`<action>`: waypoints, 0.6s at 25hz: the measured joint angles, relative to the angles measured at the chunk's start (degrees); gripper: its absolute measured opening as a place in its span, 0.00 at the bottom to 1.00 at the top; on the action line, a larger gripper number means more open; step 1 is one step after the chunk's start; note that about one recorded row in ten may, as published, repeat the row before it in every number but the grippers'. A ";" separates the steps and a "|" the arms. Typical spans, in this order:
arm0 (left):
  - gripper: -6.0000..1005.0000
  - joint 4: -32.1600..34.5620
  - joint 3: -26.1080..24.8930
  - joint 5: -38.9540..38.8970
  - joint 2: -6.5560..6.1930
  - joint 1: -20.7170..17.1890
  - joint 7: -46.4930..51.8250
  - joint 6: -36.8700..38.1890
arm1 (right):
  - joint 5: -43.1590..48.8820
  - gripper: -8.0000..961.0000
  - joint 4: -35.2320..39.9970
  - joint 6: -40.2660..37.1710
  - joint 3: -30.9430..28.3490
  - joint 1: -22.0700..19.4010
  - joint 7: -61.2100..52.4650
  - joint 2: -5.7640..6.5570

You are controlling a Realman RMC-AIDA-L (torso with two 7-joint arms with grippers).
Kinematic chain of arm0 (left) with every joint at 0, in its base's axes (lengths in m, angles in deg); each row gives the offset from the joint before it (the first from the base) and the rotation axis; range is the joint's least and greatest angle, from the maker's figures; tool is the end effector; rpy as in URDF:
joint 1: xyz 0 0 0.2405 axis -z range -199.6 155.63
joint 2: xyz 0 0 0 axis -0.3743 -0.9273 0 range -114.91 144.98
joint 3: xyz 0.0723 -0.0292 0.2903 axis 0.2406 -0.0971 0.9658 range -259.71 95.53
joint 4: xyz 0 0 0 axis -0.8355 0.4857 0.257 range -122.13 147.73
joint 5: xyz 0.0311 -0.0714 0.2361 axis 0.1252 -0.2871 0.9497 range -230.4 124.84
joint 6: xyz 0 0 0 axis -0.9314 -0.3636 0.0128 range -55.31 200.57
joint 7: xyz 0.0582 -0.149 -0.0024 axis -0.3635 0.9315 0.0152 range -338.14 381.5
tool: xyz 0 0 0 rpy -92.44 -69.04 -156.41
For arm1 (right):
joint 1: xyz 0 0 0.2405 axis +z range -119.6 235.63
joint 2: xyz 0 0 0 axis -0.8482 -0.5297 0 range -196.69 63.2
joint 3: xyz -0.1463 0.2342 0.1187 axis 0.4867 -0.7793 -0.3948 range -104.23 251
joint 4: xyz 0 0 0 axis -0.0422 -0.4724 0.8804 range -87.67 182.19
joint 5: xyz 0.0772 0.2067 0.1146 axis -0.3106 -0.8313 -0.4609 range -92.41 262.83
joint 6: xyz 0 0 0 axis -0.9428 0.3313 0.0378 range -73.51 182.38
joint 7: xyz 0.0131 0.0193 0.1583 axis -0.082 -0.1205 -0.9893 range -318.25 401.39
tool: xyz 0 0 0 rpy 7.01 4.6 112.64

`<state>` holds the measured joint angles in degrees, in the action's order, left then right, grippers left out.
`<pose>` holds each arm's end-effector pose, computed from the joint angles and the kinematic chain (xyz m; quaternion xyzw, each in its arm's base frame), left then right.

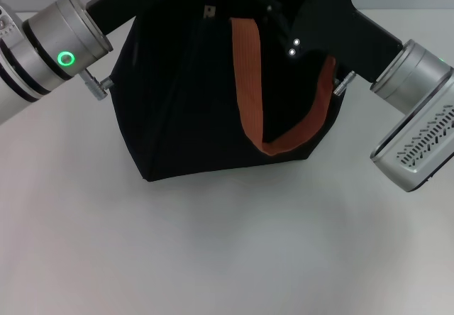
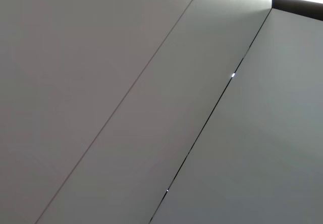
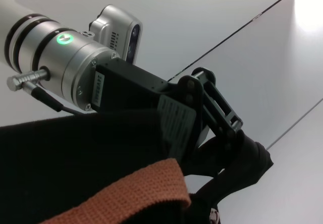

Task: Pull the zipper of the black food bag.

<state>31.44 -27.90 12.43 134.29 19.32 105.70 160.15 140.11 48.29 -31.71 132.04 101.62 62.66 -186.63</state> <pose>-0.1959 0.4418 -0.0428 -0.7821 -0.2855 -0.5483 0.0784 0.2247 0.4215 -0.0909 -0.7690 -0.3090 0.2879 0.4799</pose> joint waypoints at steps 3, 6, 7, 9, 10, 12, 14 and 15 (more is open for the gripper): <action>0.06 0.00 0.02 0.01 0.01 0.00 0.00 0.00 | 0.05 0.35 0.02 -0.05 0.10 0.05 0.00 0.00; 0.06 0.00 0.03 0.01 0.00 0.00 0.00 0.00 | 0.09 0.35 0.03 -0.08 0.17 0.09 0.00 0.00; 0.06 0.00 0.04 0.01 0.01 0.00 0.00 0.00 | 0.11 0.35 0.03 -0.10 0.19 0.11 0.00 0.00; 0.06 0.00 0.04 0.01 0.01 0.02 0.00 0.00 | 0.16 0.34 0.03 -0.22 0.20 0.16 0.00 0.00; 0.06 0.00 0.04 0.01 0.01 0.05 0.00 0.00 | 0.16 0.34 0.03 -0.29 0.21 0.18 0.00 0.00; 0.06 0.01 0.04 0.01 0.01 0.13 0.00 0.00 | 0.18 0.34 0.03 -0.46 0.22 0.17 0.00 0.00; 0.06 0.06 0.04 0.01 0.01 0.17 0.00 0.00 | 0.19 0.33 0.03 -0.73 0.22 0.17 0.00 0.00; 0.06 0.09 0.04 0.01 0.01 0.17 0.00 0.00 | 0.20 0.33 0.03 -0.81 0.23 0.19 0.00 0.00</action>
<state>31.53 -27.86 12.44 134.31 19.49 105.70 160.15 140.31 48.32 -32.52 132.27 101.81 62.66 -186.62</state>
